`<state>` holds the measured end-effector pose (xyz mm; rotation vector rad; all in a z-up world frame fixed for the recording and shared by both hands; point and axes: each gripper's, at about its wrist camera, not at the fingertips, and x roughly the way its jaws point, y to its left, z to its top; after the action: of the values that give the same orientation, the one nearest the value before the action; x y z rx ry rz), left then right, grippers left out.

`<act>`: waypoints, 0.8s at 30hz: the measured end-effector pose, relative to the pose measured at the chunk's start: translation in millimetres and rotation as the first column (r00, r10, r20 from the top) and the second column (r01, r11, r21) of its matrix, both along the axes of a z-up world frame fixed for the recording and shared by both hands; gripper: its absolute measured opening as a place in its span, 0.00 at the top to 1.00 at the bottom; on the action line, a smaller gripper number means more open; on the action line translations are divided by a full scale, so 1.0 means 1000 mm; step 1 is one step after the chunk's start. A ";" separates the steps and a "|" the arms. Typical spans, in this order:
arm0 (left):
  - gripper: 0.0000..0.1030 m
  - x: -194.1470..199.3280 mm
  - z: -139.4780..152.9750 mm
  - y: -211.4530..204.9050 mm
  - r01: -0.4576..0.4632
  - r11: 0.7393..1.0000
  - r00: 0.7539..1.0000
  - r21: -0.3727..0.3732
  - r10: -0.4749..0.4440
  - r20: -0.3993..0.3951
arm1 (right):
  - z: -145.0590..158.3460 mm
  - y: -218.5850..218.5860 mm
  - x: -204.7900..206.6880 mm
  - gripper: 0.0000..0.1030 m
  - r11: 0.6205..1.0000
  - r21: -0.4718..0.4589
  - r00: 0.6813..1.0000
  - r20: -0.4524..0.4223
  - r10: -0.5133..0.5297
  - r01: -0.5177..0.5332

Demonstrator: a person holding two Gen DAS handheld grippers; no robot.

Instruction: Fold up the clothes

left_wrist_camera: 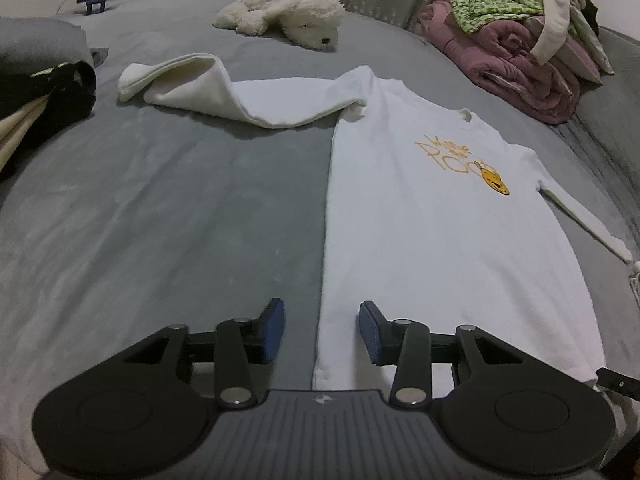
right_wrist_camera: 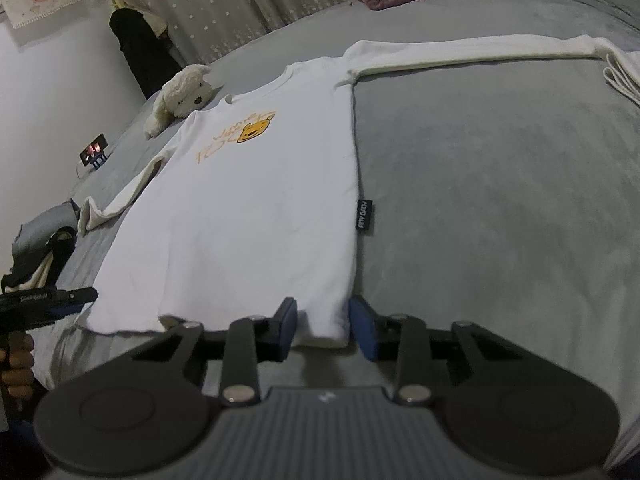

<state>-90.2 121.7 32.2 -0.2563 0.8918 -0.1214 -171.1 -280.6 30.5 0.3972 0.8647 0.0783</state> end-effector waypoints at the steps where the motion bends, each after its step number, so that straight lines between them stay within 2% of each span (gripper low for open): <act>1: 0.93 0.000 0.001 -0.001 0.002 1.000 1.000 0.007 -0.002 0.001 | 0.000 0.003 0.000 0.82 1.000 -0.024 1.000 0.003 0.001 -0.001; 2: 0.96 -0.001 0.003 0.001 -0.001 1.000 1.000 -0.003 0.001 0.003 | 0.001 0.006 -0.001 0.89 0.998 -0.056 1.000 0.012 0.003 -0.003; 6: 0.97 -0.005 0.013 0.008 -0.014 0.999 1.000 -0.042 0.014 0.011 | 0.011 0.017 -0.005 0.91 0.991 -0.137 0.999 0.045 0.010 -0.004; 10: 0.97 -0.009 0.023 0.015 -0.026 0.996 0.999 -0.080 0.027 0.021 | 0.030 0.012 -0.014 0.91 0.993 -0.119 0.995 0.097 -0.005 0.017; 13: 1.00 -0.020 0.034 0.017 -0.033 0.998 0.998 -0.060 0.037 0.055 | 0.040 0.006 -0.017 0.91 0.992 -0.121 0.993 0.117 -0.018 0.032; 18: 1.00 -0.022 0.031 0.018 -0.020 0.998 0.999 -0.054 0.023 0.039 | 0.039 -0.001 -0.017 0.91 0.992 -0.123 0.995 0.101 -0.018 0.030; 24: 0.98 -0.017 0.022 0.016 -0.023 0.998 1.000 -0.058 0.023 -0.015 | 0.038 0.010 -0.017 0.91 0.985 -0.175 0.996 0.089 0.011 0.005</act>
<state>-107.2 137.9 54.0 -0.3223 0.9003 -0.1245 -188.5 -270.9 68.9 0.2255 0.7763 0.0228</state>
